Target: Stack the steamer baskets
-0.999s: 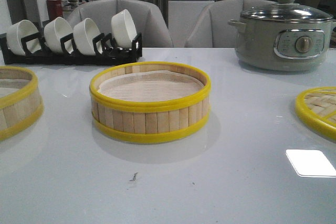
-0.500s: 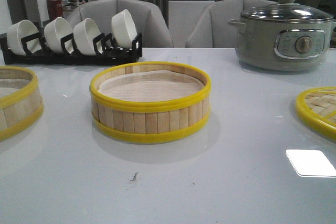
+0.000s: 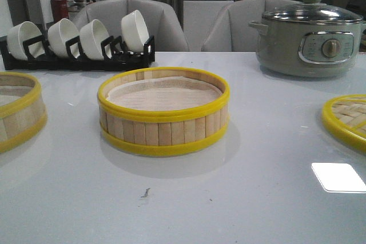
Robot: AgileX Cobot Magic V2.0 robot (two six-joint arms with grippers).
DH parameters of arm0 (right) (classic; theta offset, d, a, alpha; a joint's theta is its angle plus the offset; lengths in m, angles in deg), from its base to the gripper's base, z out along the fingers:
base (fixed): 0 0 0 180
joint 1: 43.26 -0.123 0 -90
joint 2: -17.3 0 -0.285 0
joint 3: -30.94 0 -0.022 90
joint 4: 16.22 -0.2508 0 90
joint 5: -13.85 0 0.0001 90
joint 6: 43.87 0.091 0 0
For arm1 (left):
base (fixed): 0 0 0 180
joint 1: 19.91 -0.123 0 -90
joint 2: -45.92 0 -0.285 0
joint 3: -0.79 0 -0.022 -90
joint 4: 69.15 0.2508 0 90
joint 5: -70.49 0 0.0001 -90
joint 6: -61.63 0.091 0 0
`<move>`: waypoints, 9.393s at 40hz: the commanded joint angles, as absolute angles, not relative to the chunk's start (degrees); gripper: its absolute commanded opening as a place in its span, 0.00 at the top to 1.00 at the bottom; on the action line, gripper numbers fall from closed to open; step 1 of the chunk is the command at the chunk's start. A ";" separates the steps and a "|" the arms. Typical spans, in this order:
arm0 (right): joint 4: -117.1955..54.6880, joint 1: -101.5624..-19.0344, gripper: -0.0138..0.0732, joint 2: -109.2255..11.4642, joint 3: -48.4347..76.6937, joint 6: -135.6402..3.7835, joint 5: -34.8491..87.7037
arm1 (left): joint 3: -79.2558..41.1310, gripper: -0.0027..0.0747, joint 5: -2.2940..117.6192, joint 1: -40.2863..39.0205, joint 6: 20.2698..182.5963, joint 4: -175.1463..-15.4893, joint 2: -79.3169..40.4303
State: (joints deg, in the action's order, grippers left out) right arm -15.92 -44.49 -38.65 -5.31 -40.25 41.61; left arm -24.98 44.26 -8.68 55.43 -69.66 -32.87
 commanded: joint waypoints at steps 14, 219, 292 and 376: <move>-15.08 -44.43 0.33 -38.69 -3.21 -40.52 36.91 | -17.63 0.47 51.19 -8.32 55.23 -70.15 -46.25; -15.08 -44.43 0.33 -38.80 -3.21 -40.52 36.92 | 35.78 0.85 27.23 13.08 52.51 -61.58 -60.94; -15.13 -44.43 0.33 -38.80 -3.21 -40.52 36.87 | -39.77 0.85 51.31 -15.37 51.60 -62.72 2.02; -17.82 -33.08 0.33 -64.75 14.50 -39.99 48.78 | -39.77 0.86 51.31 -15.37 51.60 -62.69 2.02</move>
State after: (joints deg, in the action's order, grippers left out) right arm -17.28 -33.48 -62.26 10.62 -40.07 51.00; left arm -41.56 46.69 -15.50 52.28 -62.44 1.83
